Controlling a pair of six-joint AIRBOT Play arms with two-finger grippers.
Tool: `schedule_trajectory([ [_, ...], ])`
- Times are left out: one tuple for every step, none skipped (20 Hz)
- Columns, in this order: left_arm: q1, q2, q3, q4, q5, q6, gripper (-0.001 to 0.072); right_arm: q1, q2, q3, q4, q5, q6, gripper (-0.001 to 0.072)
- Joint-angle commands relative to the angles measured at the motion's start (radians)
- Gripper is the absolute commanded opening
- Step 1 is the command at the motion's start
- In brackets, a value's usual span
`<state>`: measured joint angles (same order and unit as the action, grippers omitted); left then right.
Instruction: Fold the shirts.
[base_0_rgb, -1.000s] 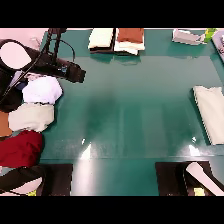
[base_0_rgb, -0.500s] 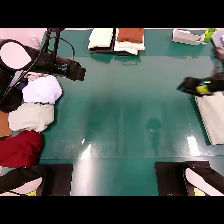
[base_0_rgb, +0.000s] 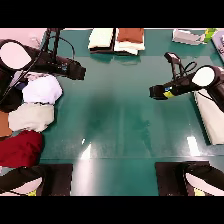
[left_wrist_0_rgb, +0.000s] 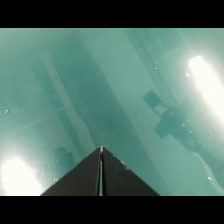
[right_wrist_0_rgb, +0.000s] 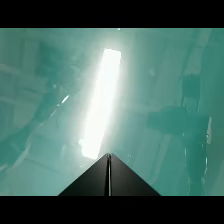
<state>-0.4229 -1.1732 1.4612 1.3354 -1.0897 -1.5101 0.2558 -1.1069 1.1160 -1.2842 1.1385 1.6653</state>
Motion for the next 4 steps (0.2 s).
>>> schedule_trajectory([
  [0.000,0.000,0.000,0.000,0.001,0.000,0.0025,0.006,-0.007,0.001,0.003,-0.002,0.000,0.0018],
  [0.000,0.000,0.000,0.000,0.001,0.000,0.0025,0.006,-0.007,0.001,0.002,-0.002,0.000,0.0018],
  [0.000,0.000,0.000,-0.001,0.001,0.000,0.0025,0.006,-0.007,0.001,0.002,-0.002,0.000,0.0018],
  [0.000,0.000,0.000,-0.001,0.001,0.000,0.0025,0.006,-0.007,0.001,0.003,-0.002,0.000,0.0017],
])
